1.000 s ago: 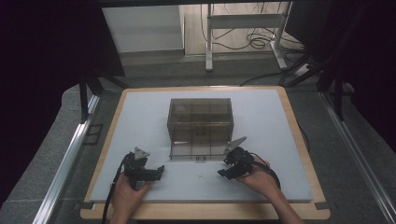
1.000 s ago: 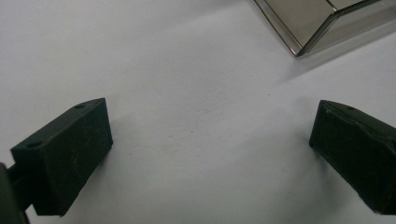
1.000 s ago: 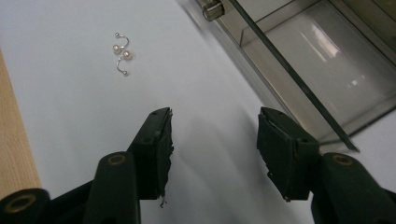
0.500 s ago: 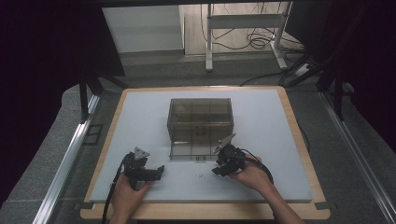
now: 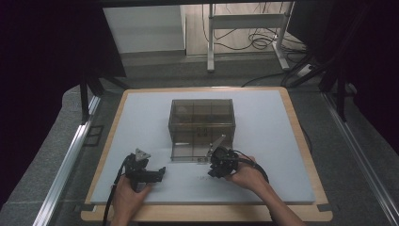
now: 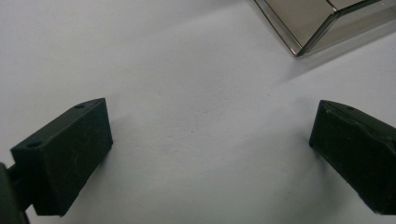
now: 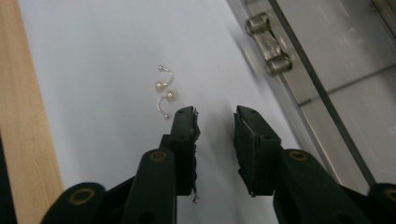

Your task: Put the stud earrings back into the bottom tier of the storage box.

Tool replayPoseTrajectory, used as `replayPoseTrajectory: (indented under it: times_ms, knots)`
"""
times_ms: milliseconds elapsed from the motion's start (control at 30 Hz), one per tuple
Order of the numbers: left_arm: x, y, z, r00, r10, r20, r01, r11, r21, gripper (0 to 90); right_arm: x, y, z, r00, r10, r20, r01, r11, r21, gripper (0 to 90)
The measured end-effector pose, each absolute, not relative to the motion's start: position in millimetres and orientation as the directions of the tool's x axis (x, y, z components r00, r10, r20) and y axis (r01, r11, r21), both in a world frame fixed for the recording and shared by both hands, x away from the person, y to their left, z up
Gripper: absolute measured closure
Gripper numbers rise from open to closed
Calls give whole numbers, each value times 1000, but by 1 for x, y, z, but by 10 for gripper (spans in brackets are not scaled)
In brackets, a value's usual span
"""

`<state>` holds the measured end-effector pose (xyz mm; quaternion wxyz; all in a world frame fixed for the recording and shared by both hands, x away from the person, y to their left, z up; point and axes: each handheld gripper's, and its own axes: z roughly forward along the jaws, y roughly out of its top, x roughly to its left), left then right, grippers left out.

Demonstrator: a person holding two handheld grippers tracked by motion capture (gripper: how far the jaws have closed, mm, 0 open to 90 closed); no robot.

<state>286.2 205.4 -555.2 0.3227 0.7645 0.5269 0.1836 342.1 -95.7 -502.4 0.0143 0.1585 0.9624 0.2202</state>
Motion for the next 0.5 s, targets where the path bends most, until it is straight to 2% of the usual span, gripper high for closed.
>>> replayPoseTrajectory:
  times_ms: [300,500]
  knots:
    - [286,205,-555,377,924,-59,688,-237,686,0,339,-79,-499,-964,260,60,261,875,408,751]
    - [286,205,-555,377,924,-60,688,-236,687,0,336,-67,-501,-973,222,59,228,895,384,764]
